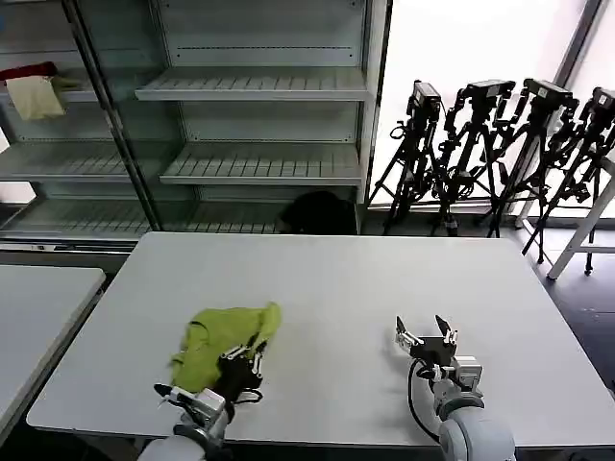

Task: Fold and organize the clothes.

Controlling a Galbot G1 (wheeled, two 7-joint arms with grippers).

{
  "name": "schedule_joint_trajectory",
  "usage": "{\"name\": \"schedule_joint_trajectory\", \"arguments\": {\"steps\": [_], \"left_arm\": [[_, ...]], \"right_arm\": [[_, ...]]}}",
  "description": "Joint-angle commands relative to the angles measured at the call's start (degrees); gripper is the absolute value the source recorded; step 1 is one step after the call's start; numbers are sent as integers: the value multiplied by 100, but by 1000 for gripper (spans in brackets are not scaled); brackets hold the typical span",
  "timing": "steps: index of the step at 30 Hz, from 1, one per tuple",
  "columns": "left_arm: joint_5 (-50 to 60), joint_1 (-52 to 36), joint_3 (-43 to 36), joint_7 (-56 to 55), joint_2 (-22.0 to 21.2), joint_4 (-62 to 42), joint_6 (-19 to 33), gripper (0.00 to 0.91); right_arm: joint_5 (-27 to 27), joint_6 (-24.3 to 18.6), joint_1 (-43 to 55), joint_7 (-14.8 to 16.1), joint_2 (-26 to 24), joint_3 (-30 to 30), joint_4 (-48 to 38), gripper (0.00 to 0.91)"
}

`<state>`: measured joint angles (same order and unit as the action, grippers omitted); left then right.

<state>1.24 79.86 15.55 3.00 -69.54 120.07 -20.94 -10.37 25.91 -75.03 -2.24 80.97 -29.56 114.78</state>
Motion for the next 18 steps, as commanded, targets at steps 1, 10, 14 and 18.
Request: {"name": "schedule_joint_trajectory", "arguments": {"steps": [1, 10, 14, 18], "left_arm": [[-504, -323, -890, -307, -168, -8, -164, 907], [-1684, -314, -394, -439, 234, 994, -412, 907], [-2208, -351, 379, -487, 536, 1293, -479, 907], [-2435, -239, 1218, -443, 799, 1251, -410, 907]], "right_arm": [[-439, 586, 136, 111, 29, 587, 331, 907], [-757, 732, 400, -134, 260, 1946, 328, 907], [-1212, 733, 496, -367, 332, 2518, 230, 907], [-1745, 733, 520, -687, 402, 2986, 165, 907]]}}
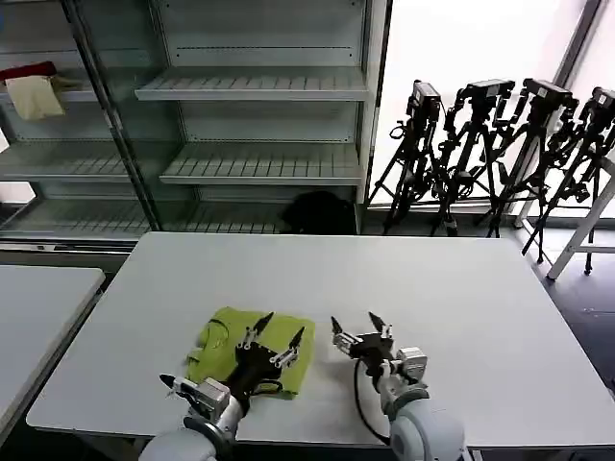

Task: Fold and organize the clothes.

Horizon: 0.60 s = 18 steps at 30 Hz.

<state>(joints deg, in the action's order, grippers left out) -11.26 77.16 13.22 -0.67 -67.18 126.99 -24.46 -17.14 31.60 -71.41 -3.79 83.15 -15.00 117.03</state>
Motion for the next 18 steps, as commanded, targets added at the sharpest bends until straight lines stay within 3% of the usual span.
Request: {"name": "schedule_joint_trajectory", "arguments": {"steps": [1, 7, 18], "left_arm": [[-1255, 129, 1728, -54, 588, 512, -7, 907], [-1362, 508, 2353, 75, 396, 266, 185, 907], [-1336, 511, 2321, 88, 110, 41, 211, 907]], "right_arm": [[-1212, 166, 151, -712, 265, 1669, -87, 907], [-1641, 165, 79, -1393, 207, 1691, -114, 907], [-1707, 151, -108, -1973, 226, 1284, -137, 907]]}}
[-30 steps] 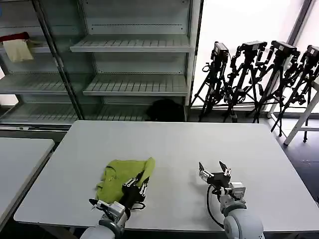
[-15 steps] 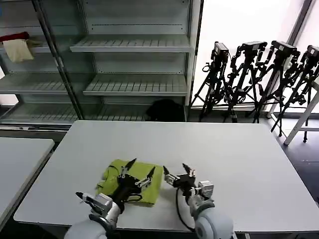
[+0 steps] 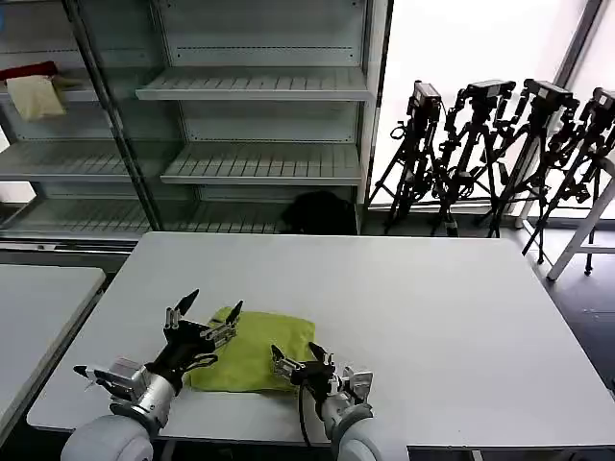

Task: Fold and organize the clothes.

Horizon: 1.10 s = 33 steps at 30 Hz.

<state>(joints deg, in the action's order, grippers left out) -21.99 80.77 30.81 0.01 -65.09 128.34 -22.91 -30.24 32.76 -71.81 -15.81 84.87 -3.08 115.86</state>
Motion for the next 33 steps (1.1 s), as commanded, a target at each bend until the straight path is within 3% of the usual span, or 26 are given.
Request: {"name": "schedule_joint_trajectory", "arguments": {"steps": [1, 3, 5, 7, 8, 10, 23, 33], "left_arm": [[-259, 157, 555, 22, -117, -113, 63, 907], [-251, 183, 548, 28, -131, -130, 77, 907], [-244, 203, 548, 33, -144, -141, 97, 907], [-234, 238, 557, 39, -163, -158, 126, 907], [-231, 241, 558, 38, -167, -164, 132, 907], [-230, 262, 561, 38, -183, -178, 147, 907], [-162, 257, 503, 37, -308, -232, 172, 907], [-141, 352, 493, 54, -351, -309, 265, 907]], "right_arm": [[-396, 33, -70, -800, 52, 87, -28, 907], [-387, 32, -83, -802, 46, 76, -38, 877], [-391, 31, -89, -822, 43, 74, -16, 756], [-388, 34, -102, -811, 47, 59, 4, 443], [-392, 35, -99, -811, 32, 70, 13, 222], [-394, 37, -108, -831, -6, 98, 37, 0], [-381, 33, -144, -792, -47, -200, 141, 0], [-353, 41, -50, -665, -85, -816, 247, 0]]}}
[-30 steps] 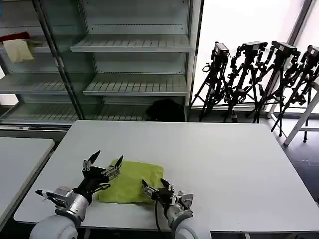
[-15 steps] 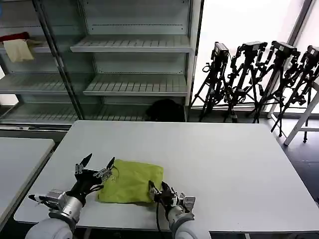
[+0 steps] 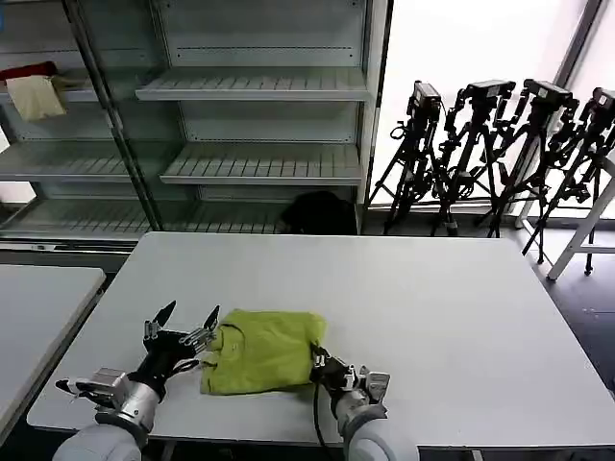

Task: Fold and organize the clothes.

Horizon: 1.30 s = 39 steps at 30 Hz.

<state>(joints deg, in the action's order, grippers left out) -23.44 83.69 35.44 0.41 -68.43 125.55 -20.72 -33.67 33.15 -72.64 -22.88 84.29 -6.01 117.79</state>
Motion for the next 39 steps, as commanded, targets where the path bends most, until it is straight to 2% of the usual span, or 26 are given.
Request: {"name": "schedule_joint_trajectory", "arguments": {"steps": [1, 4, 11, 18, 19, 20, 21, 24, 27, 28, 31, 36, 39], "left_arm": [[8, 66, 29, 16, -18, -32, 51, 907], [15, 70, 30, 21, -21, -42, 61, 907], [26, 36, 2, 26, -29, -62, 59, 907], [76, 14, -64, 25, -87, -68, 52, 907], [79, 15, -67, 26, -90, -66, 52, 907], [82, 16, -66, 27, -95, -65, 52, 907], [83, 20, -65, 26, -98, -64, 52, 907], [82, 48, -53, 26, -103, -45, 53, 907], [46, 70, -38, 28, -114, -11, 57, 907], [16, 70, -31, 32, -122, 1, 66, 907], [-112, 58, -15, 44, -149, 24, 130, 907], [-259, -28, -3, 81, -206, 38, 331, 907], [-381, -88, 4, 95, -227, 48, 380, 907]], "right_arm": [[-8, 3, 28, 57, -55, -552, 64, 0], [-36, 1, -28, 103, -244, -700, 95, 0], [-33, -1, -341, 436, -469, -1150, 113, 0], [23, 3, -334, 636, -445, -1397, 60, 0], [36, 4, -340, 668, -478, -1389, 61, 322], [70, 4, -337, 707, -527, -1373, 49, 776], [79, 1, -338, 720, -556, -1362, 45, 907], [348, -2, -372, 784, -546, -1387, 35, 907], [1137, -5, -483, 1019, -410, -1597, 101, 907], [1243, -7, -507, 1038, -407, -1643, 141, 907], [1621, -80, -631, 1151, -526, -1934, 412, 907], [2438, -167, -726, 1576, -846, -2514, 691, 907], [2632, -467, -744, 1670, -1025, -2743, 665, 907]]}}
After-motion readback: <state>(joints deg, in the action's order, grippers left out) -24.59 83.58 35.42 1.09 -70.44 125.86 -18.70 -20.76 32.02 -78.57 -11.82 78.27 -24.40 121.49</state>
